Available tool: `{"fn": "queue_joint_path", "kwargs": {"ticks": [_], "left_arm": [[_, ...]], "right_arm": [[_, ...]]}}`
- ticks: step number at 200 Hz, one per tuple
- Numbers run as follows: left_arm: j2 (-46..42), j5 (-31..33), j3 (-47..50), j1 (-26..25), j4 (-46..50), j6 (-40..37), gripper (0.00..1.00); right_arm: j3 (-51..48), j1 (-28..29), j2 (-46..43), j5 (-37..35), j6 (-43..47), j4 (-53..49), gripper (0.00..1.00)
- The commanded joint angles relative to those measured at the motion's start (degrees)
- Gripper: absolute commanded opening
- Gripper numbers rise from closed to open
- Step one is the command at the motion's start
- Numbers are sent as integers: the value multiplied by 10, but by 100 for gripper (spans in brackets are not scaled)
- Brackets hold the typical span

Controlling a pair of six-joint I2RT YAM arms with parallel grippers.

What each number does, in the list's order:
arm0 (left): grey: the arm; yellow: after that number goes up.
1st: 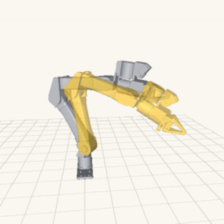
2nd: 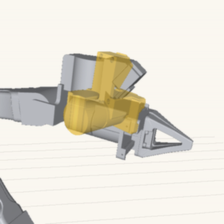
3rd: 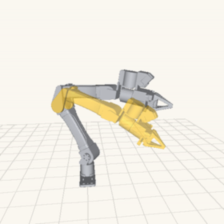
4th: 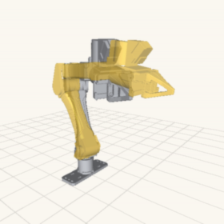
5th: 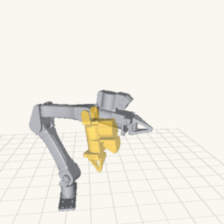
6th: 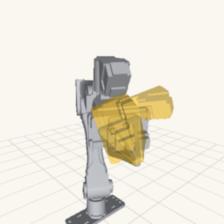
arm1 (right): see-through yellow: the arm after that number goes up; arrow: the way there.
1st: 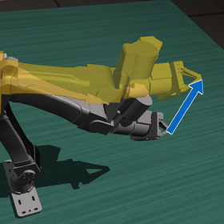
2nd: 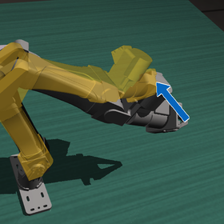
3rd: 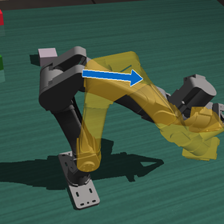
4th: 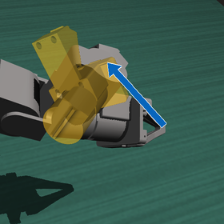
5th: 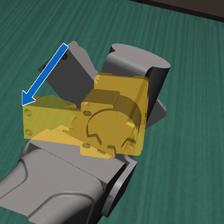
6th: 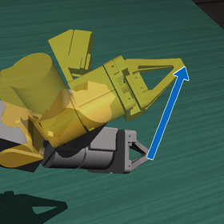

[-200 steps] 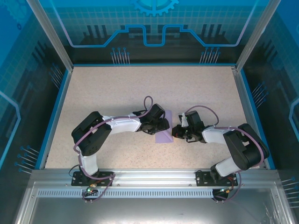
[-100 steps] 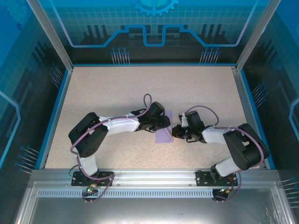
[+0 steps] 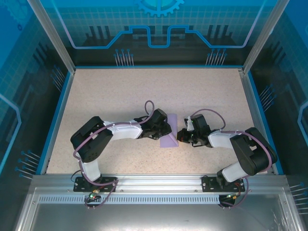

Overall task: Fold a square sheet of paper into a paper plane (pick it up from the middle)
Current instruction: Turn over the paper at the center of the table.

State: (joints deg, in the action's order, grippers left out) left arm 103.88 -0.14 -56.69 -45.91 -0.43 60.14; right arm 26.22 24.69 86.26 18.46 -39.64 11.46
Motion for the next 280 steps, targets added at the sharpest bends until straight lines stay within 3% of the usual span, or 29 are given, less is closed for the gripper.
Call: {"fn": "queue_joint_path", "kwargs": {"ticks": [1,116,146,180,204,241,280], "left_arm": [[-14,22,23,3,-41,11,25],[-41,5,37,5,-51,33,10],[-52,-1,40,8,-54,35,6],[-68,-14,45,13,-64,40,1],[-89,-22,40,18,-62,38,2],[-116,-50,41,30,-75,50,2],[-143,-62,34,37,-77,57,2]], "right_arm": [[-23,1,31,-14,-4,-57,0],[-16,1,-5,-14,0,-73,1],[-17,-7,-32,0,-10,-73,9],[-26,-35,-54,60,-41,-41,24],[-48,-59,-54,127,-105,34,41],[-64,-64,-66,179,-212,139,57],[-75,-63,-92,183,-310,210,64]]}}
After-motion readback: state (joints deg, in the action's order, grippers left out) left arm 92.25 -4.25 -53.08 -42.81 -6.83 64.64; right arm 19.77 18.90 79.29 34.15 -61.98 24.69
